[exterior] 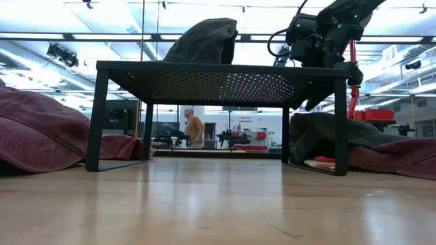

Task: Pick & Place hat
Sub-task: Stack the top black cap on top of the black cap on the shelf

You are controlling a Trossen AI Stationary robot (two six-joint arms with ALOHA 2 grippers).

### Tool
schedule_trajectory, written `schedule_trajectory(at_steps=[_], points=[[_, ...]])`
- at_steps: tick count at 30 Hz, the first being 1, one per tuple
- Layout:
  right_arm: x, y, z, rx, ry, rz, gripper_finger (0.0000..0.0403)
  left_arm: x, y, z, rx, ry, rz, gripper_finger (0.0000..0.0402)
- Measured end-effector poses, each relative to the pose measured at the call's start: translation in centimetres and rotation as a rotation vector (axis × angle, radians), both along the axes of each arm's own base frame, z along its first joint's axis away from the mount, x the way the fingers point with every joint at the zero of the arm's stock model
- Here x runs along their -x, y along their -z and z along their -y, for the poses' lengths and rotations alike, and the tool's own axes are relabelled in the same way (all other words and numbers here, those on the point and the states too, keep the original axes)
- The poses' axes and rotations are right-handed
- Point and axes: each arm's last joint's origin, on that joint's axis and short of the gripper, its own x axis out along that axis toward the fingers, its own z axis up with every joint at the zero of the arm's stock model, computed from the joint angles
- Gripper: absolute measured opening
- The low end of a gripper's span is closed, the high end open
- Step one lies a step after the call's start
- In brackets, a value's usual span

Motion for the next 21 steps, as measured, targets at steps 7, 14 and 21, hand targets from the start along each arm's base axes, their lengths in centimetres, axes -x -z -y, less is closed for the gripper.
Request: schedule_trajectory(at_steps=[7, 14, 21], points=[[0.0, 0.0, 0.0, -0.014, 0.023, -0.001, 0.0178, 0.0, 0.0, 0.0, 0.0, 0.0, 0.0, 0.0048], [-0.1, 0.4, 0.1, -0.009, 0.032, 0.02, 0.0178, 0.0, 0.0, 0.0, 0.0, 0.0, 0.0, 0.0048], [0.2, 1.3, -0.1, -0.024, 0.044, 0.003, 0.0178, 0.0, 0.0, 0.0, 0.0, 0.0, -0.001, 0.0048]])
